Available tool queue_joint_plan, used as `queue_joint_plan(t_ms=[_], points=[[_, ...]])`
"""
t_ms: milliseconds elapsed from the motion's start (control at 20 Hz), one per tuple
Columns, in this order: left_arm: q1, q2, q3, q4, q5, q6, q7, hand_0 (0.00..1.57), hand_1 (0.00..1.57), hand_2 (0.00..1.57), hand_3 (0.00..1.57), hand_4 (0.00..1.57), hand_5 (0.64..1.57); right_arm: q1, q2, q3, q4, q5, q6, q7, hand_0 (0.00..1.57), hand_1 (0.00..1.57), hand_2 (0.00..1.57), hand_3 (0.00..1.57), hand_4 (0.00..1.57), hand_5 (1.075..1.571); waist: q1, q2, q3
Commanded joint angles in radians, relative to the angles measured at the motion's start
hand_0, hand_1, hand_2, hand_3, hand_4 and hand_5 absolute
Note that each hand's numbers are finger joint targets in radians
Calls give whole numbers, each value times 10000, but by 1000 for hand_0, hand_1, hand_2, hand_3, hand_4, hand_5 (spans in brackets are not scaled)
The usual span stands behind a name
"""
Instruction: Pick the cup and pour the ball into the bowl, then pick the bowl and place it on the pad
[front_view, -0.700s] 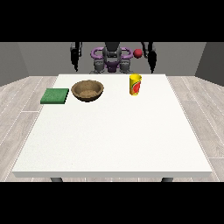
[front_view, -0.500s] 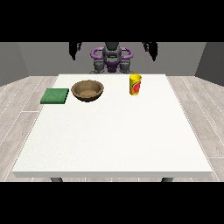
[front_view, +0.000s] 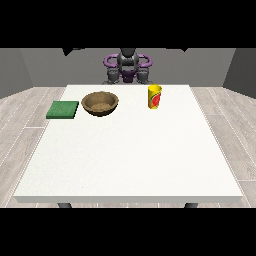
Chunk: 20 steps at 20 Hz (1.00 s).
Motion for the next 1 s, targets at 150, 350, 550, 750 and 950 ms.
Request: queue_joint_plan(t_ms=[150, 350, 550, 750, 950], points=[[-217, -48, 535, 38, 199, -198, -826, 0, 0, 0, 0, 0, 1542, -397, 39, -490, -74, -351, 258, -126, 0, 0, 0, 0, 0, 1570, -83, 975, 13], [-841, 174, 785, 1363, 37, -625, -2177, 0, 0, 0, 0, 0, 1528, -788, 1, -640, 960, -289, 725, -1569, 0, 0, 0, 0, 0, 1570, -252, 1979, 13], [-1028, -482, 429, 2356, -911, -43, -3722, 0, 0, 0, 0, 0, 1524, -1296, -92, -607, 1214, -330, 869, -1599, 0, 0, 0, 0, 0, 1570, -440, 2505, 13], [-1167, -462, 820, 4017, -946, -390, -5725, 0, 0, 0, 0, 0, 1523, -1346, -19, -539, 1323, -17, 858, -2152, 0, 0, 0, 0, 0, 1571, -675, 3234, 8], [-1608, -852, 785, 5554, -1372, 66, -7094, 0, 0, 0, 0, 0, 1517, -1608, 52, -544, 1342, 150, 776, -2532, 0, 0, 0, 0, 0, 1571, -860, 3432, 8]])
